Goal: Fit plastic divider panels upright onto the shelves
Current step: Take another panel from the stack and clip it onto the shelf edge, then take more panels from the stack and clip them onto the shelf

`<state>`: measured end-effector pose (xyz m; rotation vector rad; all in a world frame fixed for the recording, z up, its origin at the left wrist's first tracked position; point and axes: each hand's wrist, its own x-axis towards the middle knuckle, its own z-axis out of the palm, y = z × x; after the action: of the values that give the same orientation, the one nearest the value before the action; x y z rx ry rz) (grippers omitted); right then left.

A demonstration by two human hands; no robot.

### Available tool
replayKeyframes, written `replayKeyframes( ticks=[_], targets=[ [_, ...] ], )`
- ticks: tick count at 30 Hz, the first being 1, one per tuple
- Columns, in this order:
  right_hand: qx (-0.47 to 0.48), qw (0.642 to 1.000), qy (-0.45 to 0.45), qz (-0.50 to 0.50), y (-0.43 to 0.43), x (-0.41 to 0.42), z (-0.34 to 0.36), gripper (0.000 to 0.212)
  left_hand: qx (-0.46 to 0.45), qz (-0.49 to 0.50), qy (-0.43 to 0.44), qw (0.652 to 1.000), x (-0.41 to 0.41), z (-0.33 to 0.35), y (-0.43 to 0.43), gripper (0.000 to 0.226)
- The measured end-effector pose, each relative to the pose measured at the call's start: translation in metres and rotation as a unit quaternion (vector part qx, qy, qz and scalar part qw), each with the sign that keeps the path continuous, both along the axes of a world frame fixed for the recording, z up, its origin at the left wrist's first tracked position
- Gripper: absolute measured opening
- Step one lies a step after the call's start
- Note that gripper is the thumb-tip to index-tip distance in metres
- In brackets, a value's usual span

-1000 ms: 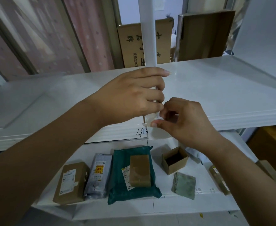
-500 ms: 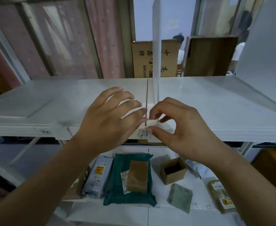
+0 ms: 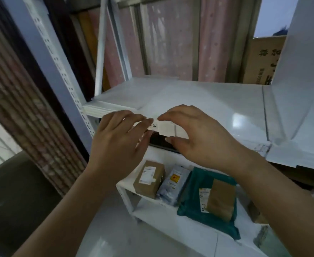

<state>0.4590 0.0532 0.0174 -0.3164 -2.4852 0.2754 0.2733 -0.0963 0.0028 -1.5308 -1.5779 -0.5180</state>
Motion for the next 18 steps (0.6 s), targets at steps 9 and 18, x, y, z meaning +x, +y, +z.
replayKeyframes(
  ticks=[9, 18],
  targets=[
    [0.046, 0.998, -0.006, -0.037, -0.051, -0.153, -0.009, 0.049, -0.001, 0.015, -0.044, 0.999, -0.136, -0.001, -0.053, 0.024],
    [0.022, 0.988, -0.030, -0.153, -0.042, -0.245, -0.016, 0.054, -0.054, -0.007, -0.082, 0.995, -0.243, -0.006, -0.039, 0.025]
  ],
)
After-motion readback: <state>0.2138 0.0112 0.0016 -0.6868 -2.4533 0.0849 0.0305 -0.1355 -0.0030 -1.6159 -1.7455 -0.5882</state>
